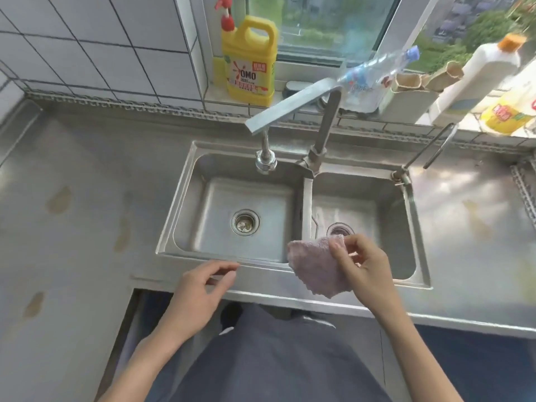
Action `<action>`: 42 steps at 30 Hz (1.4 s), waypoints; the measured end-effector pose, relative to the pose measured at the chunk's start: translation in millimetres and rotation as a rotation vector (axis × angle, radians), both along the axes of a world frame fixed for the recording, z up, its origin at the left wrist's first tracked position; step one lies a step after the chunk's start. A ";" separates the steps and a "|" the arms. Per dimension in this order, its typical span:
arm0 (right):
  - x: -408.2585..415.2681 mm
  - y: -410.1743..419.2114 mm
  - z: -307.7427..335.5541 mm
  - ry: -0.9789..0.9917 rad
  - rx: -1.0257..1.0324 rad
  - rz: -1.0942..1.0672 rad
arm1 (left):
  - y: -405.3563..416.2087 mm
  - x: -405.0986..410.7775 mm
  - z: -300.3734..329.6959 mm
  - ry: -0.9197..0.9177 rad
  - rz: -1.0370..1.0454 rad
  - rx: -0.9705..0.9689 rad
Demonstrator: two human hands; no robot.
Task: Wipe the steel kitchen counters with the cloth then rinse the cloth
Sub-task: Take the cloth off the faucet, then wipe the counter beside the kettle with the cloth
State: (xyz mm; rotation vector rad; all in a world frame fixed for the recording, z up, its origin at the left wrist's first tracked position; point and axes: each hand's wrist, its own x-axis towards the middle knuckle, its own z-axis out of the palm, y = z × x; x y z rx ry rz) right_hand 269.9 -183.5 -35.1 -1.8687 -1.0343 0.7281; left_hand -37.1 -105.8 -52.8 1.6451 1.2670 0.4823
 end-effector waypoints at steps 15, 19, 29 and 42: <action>74.3 27.3 5.2 0.011 -0.021 0.724 | -230.8 77.2 0.1 0.067 0.740 -0.024; 48.3 7.5 1.9 0.034 -0.031 0.877 | -304.3 82.6 -0.6 0.048 1.005 -0.072; -75.2 -82.6 12.2 0.003 -0.070 1.289 | -461.5 49.8 -5.0 0.006 1.419 0.013; -226.1 -202.5 27.0 0.078 0.064 1.244 | -576.6 -81.1 -15.9 0.034 1.353 -0.007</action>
